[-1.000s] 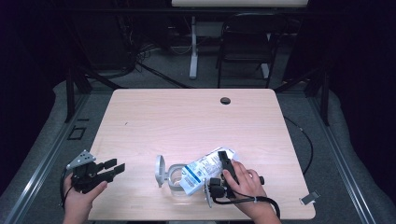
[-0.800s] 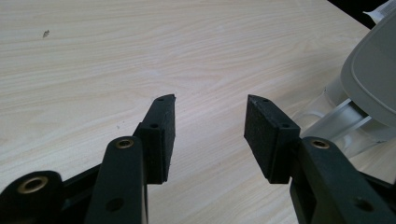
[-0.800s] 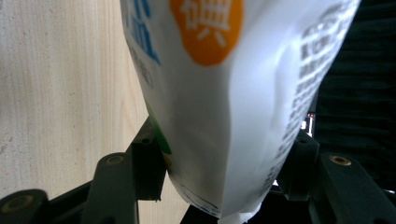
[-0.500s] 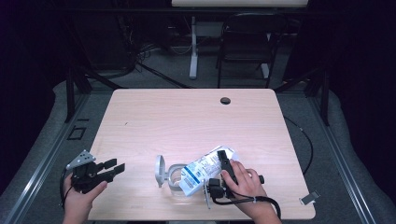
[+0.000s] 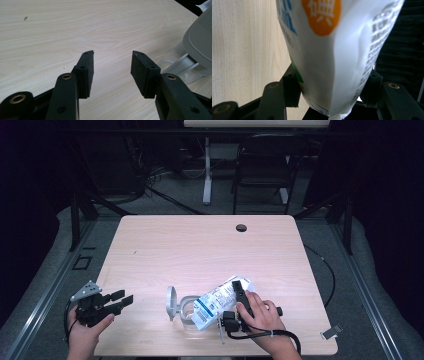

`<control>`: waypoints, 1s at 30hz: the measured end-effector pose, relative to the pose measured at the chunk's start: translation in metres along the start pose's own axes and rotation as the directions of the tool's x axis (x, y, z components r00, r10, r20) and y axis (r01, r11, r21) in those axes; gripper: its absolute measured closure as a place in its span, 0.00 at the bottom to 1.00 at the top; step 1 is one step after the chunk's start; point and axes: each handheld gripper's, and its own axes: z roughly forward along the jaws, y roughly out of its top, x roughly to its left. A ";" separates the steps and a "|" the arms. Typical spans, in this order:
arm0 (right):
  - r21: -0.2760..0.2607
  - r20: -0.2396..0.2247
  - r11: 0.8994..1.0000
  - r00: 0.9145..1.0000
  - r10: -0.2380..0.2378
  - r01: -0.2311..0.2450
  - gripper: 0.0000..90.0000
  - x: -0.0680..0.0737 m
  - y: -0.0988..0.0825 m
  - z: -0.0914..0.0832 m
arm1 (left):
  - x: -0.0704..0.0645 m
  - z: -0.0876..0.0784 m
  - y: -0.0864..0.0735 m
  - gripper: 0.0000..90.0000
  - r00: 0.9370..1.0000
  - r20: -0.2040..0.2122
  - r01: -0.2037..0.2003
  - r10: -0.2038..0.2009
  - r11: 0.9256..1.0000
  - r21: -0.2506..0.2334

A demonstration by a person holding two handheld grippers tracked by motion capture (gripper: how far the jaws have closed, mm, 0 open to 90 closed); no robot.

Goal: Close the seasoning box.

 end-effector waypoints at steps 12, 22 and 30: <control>-0.012 0.011 1.000 1.000 0.000 0.000 0.51 0.000 0.001 0.001 | 0.000 0.000 0.000 0.60 1.000 0.000 0.001 -0.001 1.000 -0.001; 0.006 0.025 1.000 0.999 -0.021 0.021 0.51 -0.001 0.001 -0.001 | 0.000 0.000 0.000 0.60 1.000 0.000 0.000 0.000 1.000 -0.003; -0.011 0.026 1.000 1.000 -0.014 0.014 0.51 -0.001 0.002 0.001 | 0.001 0.000 0.000 0.60 1.000 0.002 0.003 -0.003 1.000 -0.008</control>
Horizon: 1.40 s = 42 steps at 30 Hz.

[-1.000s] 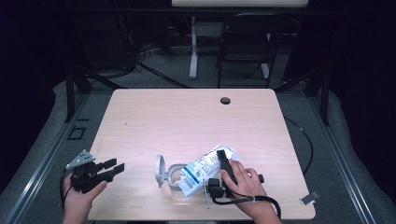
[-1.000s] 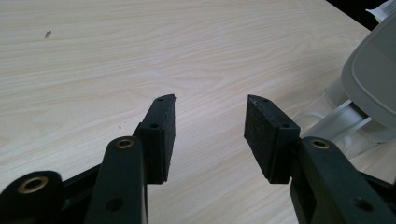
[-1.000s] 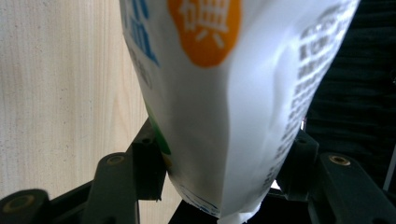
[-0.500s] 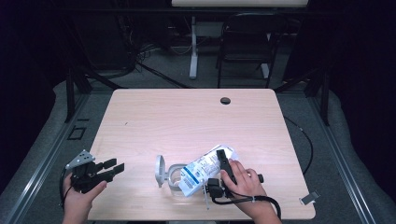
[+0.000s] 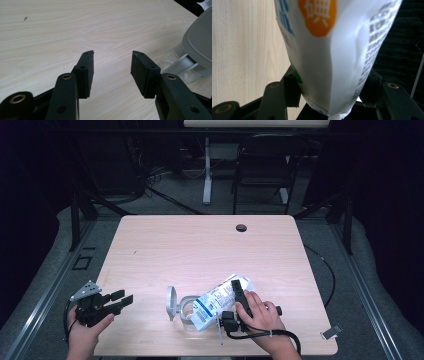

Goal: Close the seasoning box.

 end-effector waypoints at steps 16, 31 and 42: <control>0.024 0.025 0.999 0.998 -0.049 0.048 0.52 -0.004 0.001 -0.002 | 0.001 0.001 -0.001 0.60 1.000 -0.003 0.006 -0.006 1.000 0.006; 0.029 0.029 0.998 0.998 -0.058 0.058 0.52 -0.004 0.002 -0.002 | 0.001 0.001 -0.001 0.60 1.000 -0.004 0.006 -0.006 1.000 0.007; 0.031 0.039 0.997 0.996 -0.075 0.074 0.53 -0.005 0.002 -0.002 | 0.001 0.001 -0.001 0.60 1.000 -0.003 0.005 -0.005 1.000 0.004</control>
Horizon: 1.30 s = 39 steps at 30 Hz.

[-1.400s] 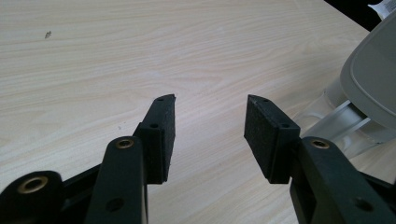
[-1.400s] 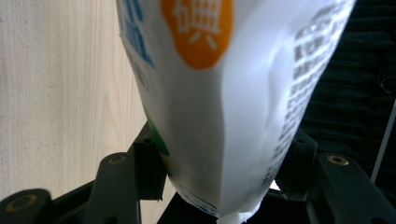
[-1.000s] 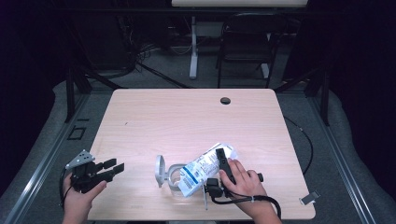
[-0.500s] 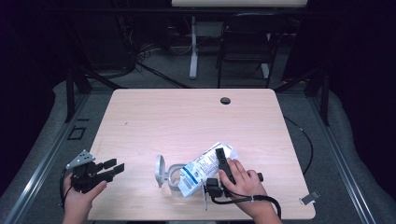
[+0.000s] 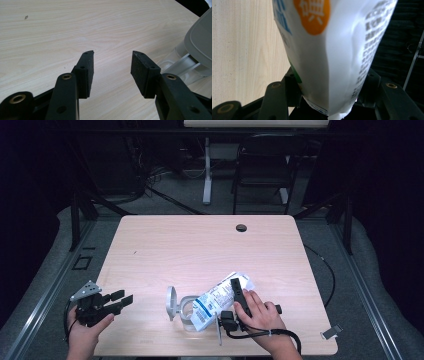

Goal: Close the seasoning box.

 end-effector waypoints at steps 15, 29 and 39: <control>0.012 0.007 0.999 0.999 -0.032 0.032 0.53 -0.002 0.001 -0.001 | 0.001 0.000 0.000 0.60 1.000 -0.002 -0.001 0.001 1.000 0.007; 0.001 0.012 0.999 0.999 -0.038 0.038 0.53 -0.003 0.001 0.000 | 0.001 -0.001 0.000 0.60 1.000 -0.002 -0.001 0.001 1.000 0.000; 0.003 0.012 0.999 0.999 -0.044 0.044 0.53 -0.003 0.001 0.000 | 0.001 -0.001 0.000 0.60 1.000 -0.001 -0.002 0.002 1.000 -0.001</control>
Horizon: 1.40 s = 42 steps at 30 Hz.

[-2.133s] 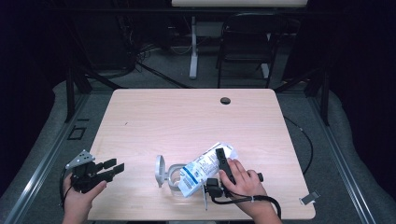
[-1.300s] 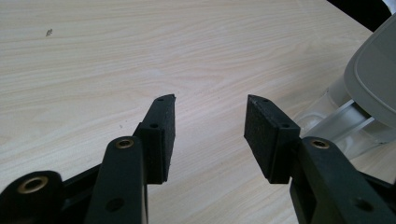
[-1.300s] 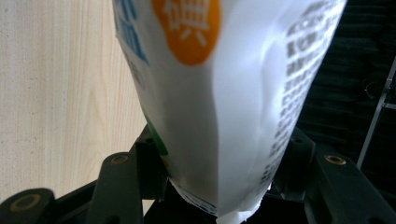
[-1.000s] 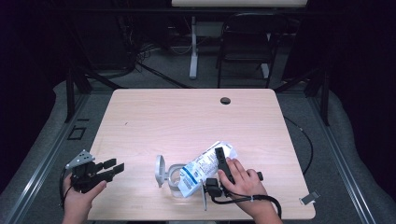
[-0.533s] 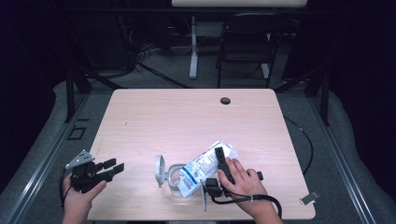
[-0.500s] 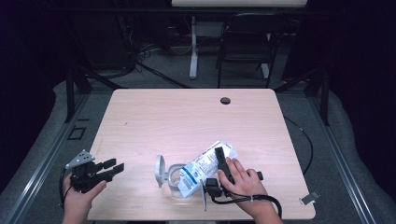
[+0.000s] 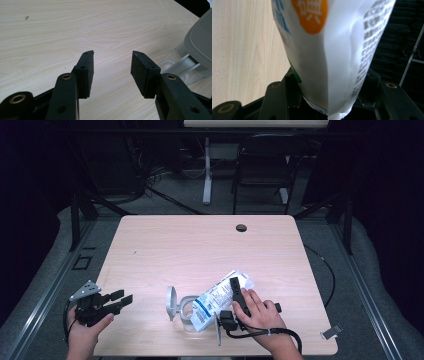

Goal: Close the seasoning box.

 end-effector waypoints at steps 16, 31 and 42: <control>-0.004 0.003 1.000 1.000 0.017 -0.017 0.55 -0.002 -0.001 -0.001 | 0.001 0.001 0.000 0.60 1.000 -0.003 0.003 -0.003 1.000 0.001; -0.005 0.009 1.000 1.000 0.006 -0.006 0.57 -0.003 -0.001 -0.004 | 0.001 0.001 -0.001 0.60 1.000 -0.001 0.005 -0.005 1.000 0.007; -0.017 0.024 1.000 1.000 0.001 -0.001 0.57 -0.004 -0.001 -0.003 | 0.002 0.001 -0.001 0.60 1.000 -0.001 0.008 -0.008 1.000 0.007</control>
